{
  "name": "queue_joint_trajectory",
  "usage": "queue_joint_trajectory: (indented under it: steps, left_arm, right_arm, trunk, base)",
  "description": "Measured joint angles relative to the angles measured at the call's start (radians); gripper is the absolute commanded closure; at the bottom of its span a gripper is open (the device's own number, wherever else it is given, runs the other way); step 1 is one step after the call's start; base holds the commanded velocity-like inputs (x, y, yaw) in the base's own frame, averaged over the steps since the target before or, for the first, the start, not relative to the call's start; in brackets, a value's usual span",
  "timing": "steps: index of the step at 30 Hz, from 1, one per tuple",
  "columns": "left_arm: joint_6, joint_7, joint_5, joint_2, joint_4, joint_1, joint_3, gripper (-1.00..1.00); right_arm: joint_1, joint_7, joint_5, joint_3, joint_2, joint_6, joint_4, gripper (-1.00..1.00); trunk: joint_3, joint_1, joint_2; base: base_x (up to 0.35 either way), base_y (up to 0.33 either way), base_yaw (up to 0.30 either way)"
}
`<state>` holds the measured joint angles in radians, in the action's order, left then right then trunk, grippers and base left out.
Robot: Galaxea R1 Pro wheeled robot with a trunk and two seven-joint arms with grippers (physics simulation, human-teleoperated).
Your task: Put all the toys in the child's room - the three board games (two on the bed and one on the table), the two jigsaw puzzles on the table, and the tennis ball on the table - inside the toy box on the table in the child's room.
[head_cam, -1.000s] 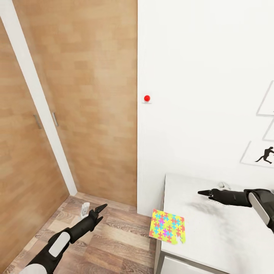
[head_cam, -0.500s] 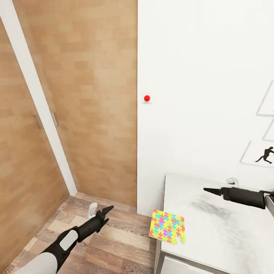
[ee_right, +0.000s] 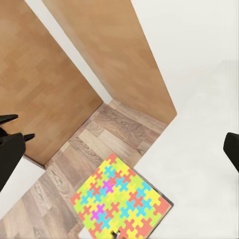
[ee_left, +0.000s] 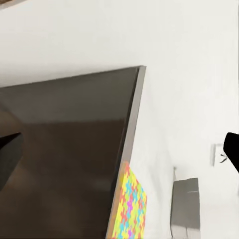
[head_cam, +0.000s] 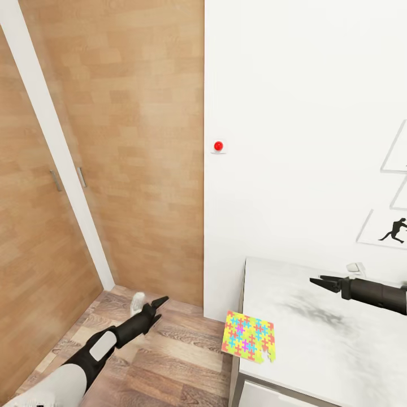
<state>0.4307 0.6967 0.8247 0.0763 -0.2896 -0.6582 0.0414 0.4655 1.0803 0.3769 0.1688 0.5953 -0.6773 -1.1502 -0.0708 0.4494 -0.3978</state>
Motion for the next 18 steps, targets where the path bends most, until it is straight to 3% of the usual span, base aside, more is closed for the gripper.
queue_joint_trajectory:
  steps: [6, 18]
  left_arm:
    - [0.0, 0.0, -0.001, 0.006, -0.015, -0.031, 0.0, -1.0]
    - [0.0, 0.0, -0.001, 0.006, -0.015, -0.031, -0.001, -1.0]
  right_arm:
    - [0.0, 0.0, 0.0, 0.0, 0.0, 0.002, 0.0, -1.0]
    - [0.0, 0.0, 0.0, 0.0, 0.0, 0.002, 0.0, -1.0]
  trunk:
    - [0.0, 0.0, 0.0]
    - [0.0, 0.0, 0.0]
  base:
    - [0.0, 0.0, 0.0]
    - [0.0, 0.0, 0.0]
